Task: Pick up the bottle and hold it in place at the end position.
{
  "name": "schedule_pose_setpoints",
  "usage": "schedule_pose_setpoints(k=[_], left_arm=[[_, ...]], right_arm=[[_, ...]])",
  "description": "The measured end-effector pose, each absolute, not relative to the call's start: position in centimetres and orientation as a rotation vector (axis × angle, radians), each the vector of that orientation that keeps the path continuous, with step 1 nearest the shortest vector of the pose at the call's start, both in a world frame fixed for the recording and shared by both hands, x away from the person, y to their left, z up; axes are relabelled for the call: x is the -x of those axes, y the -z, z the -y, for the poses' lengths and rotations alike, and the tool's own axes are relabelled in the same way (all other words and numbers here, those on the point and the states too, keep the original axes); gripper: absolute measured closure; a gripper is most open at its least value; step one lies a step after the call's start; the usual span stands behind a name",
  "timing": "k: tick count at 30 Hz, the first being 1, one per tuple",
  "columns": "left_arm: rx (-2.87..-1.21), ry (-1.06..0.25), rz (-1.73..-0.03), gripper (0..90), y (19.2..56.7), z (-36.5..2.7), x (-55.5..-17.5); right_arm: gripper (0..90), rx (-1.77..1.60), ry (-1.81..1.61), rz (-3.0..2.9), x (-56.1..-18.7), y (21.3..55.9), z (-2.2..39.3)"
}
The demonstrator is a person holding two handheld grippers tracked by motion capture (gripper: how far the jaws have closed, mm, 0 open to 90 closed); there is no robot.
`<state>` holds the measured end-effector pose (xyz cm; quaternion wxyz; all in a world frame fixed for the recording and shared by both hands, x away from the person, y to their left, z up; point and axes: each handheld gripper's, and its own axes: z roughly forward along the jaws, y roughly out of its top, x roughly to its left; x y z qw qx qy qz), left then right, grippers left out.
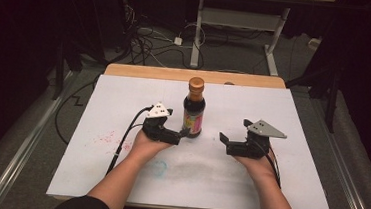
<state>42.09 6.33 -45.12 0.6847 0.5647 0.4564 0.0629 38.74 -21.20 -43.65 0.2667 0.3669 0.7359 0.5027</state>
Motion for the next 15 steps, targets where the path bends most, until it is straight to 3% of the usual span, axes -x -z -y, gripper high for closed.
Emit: schedule_pose_setpoints(k=[15], left_arm=[[-1.309, -0.118, -1.009, 0.0, 44.8, -3.2, -45.1]], right_arm=[[5.2, -1.003, -1.336, -1.983, -39.8, 42.1, 21.1]])
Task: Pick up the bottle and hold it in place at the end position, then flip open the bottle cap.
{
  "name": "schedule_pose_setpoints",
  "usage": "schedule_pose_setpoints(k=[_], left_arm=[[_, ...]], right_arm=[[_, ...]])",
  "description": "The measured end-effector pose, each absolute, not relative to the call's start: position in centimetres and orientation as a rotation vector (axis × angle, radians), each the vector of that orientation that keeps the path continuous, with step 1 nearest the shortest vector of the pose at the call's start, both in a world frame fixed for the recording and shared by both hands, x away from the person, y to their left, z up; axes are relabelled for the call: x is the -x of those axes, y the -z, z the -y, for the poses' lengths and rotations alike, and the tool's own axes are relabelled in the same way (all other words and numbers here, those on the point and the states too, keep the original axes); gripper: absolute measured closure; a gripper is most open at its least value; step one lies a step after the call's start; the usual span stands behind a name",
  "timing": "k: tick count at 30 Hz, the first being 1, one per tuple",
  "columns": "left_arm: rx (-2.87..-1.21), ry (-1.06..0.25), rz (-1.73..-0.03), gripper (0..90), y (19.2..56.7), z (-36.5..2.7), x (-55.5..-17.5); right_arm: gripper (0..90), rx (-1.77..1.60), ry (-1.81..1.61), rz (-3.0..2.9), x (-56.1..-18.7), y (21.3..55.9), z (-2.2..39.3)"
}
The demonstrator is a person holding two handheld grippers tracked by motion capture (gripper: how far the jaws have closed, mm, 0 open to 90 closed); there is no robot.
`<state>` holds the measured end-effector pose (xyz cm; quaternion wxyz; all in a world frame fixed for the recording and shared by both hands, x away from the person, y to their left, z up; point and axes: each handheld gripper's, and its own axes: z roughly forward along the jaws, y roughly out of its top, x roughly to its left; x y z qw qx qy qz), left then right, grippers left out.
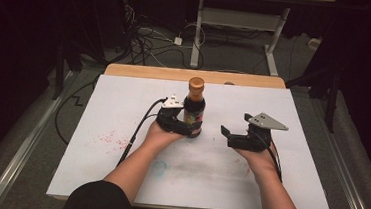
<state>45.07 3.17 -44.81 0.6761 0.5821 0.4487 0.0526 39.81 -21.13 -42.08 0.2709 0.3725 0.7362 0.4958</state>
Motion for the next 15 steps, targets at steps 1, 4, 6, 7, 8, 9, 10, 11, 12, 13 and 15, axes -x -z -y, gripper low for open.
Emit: schedule_pose_setpoints(k=[1, 4, 6, 7, 8, 9, 10, 11, 12, 13, 15], left_arm=[[-1.310, -0.121, -1.005, 0.0, 44.8, -3.0, -45.1], [-1.304, -0.121, -1.015, 0.0, 44.8, -2.9, -45.4], [-1.302, -0.105, -1.017, 1.2, 44.9, -2.9, -45.5], [-1.308, -0.110, -1.014, 2.5, 45.1, -2.8, -45.5], [-1.318, -0.115, -1.012, 5.1, 45.2, -2.7, -45.5], [-1.322, -0.119, -1.017, 8.0, 45.3, -2.6, -45.5], [-1.321, -0.115, -1.014, 11.4, 45.3, -2.6, -45.5], [-1.322, -0.116, -1.003, 13.6, 45.3, -2.6, -45.5], [-1.325, -0.123, -0.996, 15.0, 45.3, -2.6, -45.4], [-1.323, -0.115, -0.991, 15.9, 45.3, -2.6, -45.4], [-1.328, -0.119, -0.963, 21.1, 45.3, -2.5, -45.2]], right_arm=[[5.8, -0.997, -1.335, -1.984, -39.9, 42.0, 21.1], [8.0, -1.013, -1.343, -1.980, -40.3, 41.7, 21.0], [10.4, -1.016, -1.342, -1.979, -40.5, 41.5, 21.0], [11.7, -1.019, -1.341, -1.980, -40.6, 41.4, 21.0], [13.7, -1.011, -1.340, -1.978, -40.8, 41.4, 21.0], [15.3, -1.010, -1.339, -1.975, -40.9, 41.3, 20.9], [16.5, -1.012, -1.341, -1.981, -41.1, 41.1, 20.9], [17.1, -1.016, -1.342, -1.980, -41.1, 41.0, 20.9], [18.2, -1.021, -1.352, -1.980, -41.2, 40.9, 20.8], [19.9, -1.012, -1.358, -1.982, -41.2, 40.7, 20.8], [24.0, -1.003, -1.356, -1.988, -41.3, 40.4, 20.7]])
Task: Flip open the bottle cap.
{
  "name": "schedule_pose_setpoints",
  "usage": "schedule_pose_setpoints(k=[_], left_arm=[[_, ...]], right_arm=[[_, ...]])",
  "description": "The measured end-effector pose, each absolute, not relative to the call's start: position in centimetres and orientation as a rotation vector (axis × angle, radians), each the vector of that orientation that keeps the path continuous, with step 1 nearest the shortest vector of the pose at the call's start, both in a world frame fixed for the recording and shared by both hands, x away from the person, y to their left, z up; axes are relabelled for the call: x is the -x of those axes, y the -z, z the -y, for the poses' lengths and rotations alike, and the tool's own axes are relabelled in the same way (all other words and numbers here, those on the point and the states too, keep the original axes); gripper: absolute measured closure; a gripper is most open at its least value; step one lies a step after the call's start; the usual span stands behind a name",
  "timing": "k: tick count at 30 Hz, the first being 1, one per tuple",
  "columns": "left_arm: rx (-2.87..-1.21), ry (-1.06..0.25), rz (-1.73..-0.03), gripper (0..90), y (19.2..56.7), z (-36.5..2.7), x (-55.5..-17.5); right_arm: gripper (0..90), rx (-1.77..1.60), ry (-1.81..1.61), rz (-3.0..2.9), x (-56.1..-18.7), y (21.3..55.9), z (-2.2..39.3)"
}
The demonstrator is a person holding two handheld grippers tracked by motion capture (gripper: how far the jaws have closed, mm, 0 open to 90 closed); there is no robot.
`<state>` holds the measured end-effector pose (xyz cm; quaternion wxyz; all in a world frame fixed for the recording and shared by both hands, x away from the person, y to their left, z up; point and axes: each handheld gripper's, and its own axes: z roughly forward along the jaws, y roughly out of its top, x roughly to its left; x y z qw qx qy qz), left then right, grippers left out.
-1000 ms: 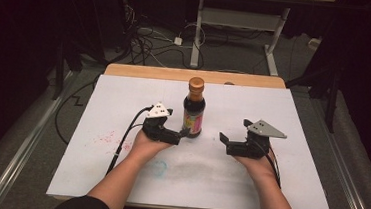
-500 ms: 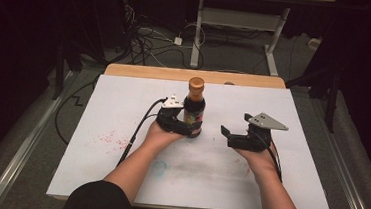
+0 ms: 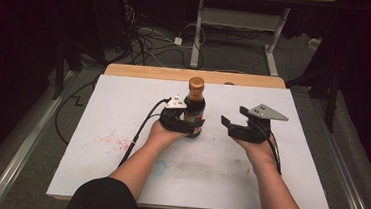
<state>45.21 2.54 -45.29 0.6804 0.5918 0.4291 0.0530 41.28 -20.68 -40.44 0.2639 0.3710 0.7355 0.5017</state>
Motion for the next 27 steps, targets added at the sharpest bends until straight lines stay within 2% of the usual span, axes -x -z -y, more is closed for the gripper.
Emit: schedule_pose_setpoints(k=[2, 6, 13, 20, 27], left_arm=[[-1.325, -0.117, -0.959, 25.1, 45.2, -2.4, -45.1], [-1.331, -0.124, -0.966, 25.3, 45.1, -2.4, -45.0], [-1.324, -0.131, -0.985, 25.2, 45.0, -2.4, -44.9], [-1.327, -0.149, -0.981, 25.7, 45.0, -2.3, -44.8], [-1.306, -0.140, -0.979, 24.3, 44.9, -2.6, -44.6]], right_arm=[[29.0, -0.993, -1.360, -2.002, -41.5, 40.2, 20.6], [37.9, -0.989, -1.369, -2.015, -41.8, 40.0, 20.6], [59.1, -0.979, -1.394, -2.027, -41.7, 39.9, 20.5], [71.5, -0.941, -1.401, -2.037, -41.6, 39.4, 20.0], [88.1, -0.921, -1.411, -2.038, -41.7, 39.1, 19.6]])
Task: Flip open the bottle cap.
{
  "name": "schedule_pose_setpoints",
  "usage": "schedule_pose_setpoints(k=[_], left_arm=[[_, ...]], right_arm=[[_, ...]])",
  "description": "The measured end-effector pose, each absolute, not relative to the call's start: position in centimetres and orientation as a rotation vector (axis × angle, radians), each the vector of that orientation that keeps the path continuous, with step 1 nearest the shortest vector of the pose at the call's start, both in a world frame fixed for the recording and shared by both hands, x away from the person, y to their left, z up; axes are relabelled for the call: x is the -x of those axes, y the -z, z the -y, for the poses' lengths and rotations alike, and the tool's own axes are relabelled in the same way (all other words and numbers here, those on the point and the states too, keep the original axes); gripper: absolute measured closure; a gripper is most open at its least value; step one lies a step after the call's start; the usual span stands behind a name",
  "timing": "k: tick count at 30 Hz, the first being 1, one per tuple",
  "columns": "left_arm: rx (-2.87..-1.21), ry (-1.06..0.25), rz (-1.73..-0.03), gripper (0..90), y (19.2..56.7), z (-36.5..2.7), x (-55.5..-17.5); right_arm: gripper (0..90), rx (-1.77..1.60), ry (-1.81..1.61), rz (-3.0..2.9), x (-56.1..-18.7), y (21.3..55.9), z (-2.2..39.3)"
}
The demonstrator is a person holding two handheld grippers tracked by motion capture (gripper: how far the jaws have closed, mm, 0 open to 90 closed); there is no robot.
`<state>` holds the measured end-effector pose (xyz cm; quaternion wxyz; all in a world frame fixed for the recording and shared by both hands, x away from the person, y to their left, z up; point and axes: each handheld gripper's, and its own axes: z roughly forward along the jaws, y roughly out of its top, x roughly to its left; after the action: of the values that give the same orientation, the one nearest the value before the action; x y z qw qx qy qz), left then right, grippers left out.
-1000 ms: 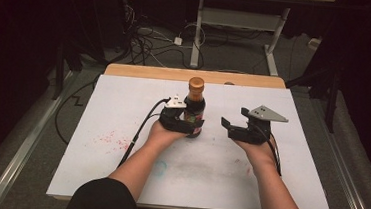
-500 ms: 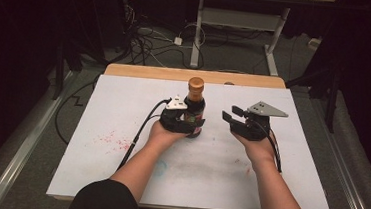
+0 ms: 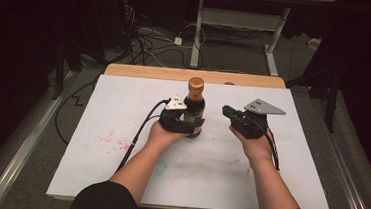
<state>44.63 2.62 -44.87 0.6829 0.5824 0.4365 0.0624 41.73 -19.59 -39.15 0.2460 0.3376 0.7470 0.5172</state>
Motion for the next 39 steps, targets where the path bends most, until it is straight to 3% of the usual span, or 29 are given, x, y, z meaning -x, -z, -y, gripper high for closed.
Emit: schedule_pose_setpoints(k=[2, 10, 39], left_arm=[[-1.289, -0.140, -0.981, 20.1, 44.7, -2.9, -44.5], [-1.317, -0.179, -0.964, 27.0, 44.7, -2.8, -44.1], [-1.315, -0.163, -0.938, 28.3, 45.0, -3.0, -44.1]], right_arm=[[90.0, -0.914, -1.424, -2.022, -41.8, 39.0, 19.5], [90.0, -0.863, -1.413, -2.047, -42.0, 38.6, 18.6], [90.0, -0.767, -1.411, -2.059, -42.3, 34.6, 15.7]])
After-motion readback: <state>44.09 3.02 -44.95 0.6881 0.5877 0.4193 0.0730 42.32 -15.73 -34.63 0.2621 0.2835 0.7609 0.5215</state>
